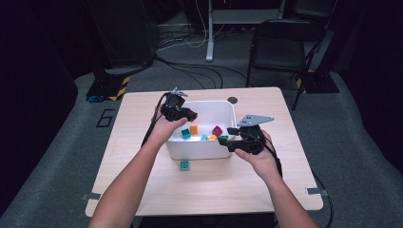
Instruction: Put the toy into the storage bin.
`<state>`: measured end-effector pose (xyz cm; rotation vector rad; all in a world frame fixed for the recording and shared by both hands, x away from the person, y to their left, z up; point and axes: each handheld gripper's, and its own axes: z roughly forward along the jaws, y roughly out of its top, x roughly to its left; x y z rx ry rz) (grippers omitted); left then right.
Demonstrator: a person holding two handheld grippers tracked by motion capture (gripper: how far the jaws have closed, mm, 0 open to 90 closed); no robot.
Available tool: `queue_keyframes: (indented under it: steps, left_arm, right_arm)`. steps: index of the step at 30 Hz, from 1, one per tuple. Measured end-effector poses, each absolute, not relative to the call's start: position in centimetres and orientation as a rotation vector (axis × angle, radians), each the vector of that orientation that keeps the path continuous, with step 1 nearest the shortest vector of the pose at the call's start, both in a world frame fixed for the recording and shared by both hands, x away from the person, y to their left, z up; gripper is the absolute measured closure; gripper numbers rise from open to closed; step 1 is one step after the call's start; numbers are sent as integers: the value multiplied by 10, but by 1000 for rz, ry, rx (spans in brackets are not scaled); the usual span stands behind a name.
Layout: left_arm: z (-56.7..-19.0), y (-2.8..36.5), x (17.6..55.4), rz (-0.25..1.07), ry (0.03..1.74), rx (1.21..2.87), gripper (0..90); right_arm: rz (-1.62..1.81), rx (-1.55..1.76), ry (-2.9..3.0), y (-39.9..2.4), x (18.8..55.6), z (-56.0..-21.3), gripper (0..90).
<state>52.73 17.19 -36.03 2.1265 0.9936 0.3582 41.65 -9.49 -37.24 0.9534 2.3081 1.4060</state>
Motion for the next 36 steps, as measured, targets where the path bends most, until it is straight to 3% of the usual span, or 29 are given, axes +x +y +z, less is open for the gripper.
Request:
queue_keyframes:
  steps: [9, 16, 27, 36]
  left_arm:
    - [-366, 164, 535, 340, 1003, 2147, 585]
    - [-362, 165, 529, 346, 1009, 2146, 506]
    - [-349, 177, 479, 366, 907, 2149, 473]
    - [-353, 215, 438, 362, 899, 2086, 471]
  right_arm:
    - [1393, 955, 2311, -95, 417, -373, 395]
    - [1394, 954, 2309, -95, 417, -373, 393]
    - [1406, 948, 2304, -98, 416, -371, 395]
    - [1411, 939, 2300, -97, 414, -370, 400]
